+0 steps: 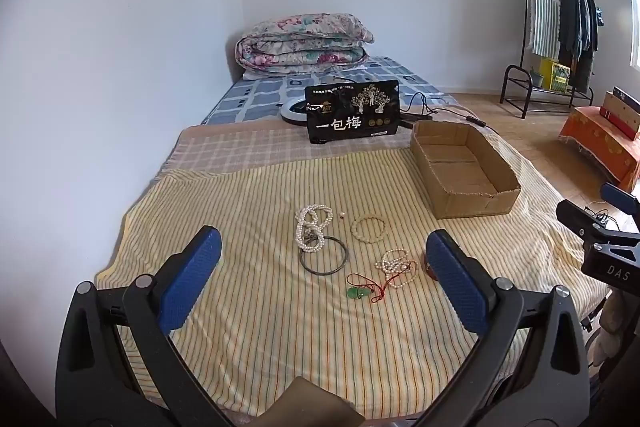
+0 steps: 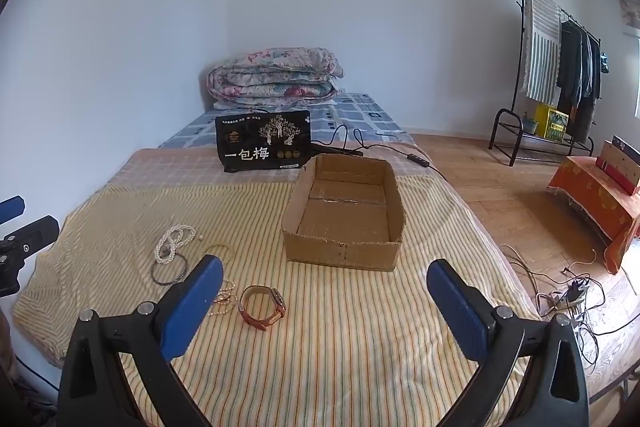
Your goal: Organize jewelry
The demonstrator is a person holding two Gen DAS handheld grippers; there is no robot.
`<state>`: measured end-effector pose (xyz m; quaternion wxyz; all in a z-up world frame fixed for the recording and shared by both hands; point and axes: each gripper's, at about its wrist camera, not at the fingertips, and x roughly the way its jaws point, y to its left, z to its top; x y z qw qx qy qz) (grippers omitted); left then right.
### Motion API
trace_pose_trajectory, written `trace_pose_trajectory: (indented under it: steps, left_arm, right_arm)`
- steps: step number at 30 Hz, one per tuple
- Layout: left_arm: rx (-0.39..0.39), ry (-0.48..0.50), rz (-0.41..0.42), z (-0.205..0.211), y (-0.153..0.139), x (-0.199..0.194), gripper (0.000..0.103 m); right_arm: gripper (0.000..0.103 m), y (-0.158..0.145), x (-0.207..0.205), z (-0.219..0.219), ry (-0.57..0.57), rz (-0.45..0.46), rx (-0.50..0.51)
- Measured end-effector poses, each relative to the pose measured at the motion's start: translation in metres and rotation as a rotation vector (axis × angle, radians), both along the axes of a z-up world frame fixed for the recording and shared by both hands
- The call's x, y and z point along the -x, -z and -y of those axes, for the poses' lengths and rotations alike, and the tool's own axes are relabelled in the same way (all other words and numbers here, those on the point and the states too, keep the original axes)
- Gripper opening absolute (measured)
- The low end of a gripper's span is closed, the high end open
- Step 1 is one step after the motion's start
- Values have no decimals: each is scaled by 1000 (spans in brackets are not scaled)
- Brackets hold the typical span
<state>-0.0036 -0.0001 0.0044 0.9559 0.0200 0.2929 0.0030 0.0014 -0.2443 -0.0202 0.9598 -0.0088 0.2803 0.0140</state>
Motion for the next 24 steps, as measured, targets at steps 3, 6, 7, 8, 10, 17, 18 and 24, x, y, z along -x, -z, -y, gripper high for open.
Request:
trace_pose_trajectory:
  steps: [3, 6, 7, 8, 10, 17, 18, 24]
  left_arm:
    - [5, 0, 1, 0, 1, -3, 103]
    - [-1, 1, 6, 1, -3, 1, 103]
    - [-5, 0, 9, 1, -4, 1, 103]
    - [-6, -4, 12, 0, -6, 0, 103]
    - [-9, -4, 17, 0, -6, 0, 103]
    - [-8, -5, 20, 2, -7, 1, 103]
    - [-9, -4, 20, 2, -6, 1, 103]
    - [-13, -5, 25, 2, -8, 2, 103]
  right_arm:
    - [103, 0, 0, 1, -2, 0, -4]
    - [103, 1, -1, 1, -7, -2, -6]
    - [103, 1, -1, 0, -9, -4, -7]
    - [103, 1, -1, 1, -11, -5, -8]
    - [103, 2, -2, 0, -13, -7, -10]
    - [103, 4, -3, 0, -17, -17, -18]
    - [103, 3, -4, 0, -18, -19, -20]
    - [103, 6, -6, 0, -22, -33, -38]
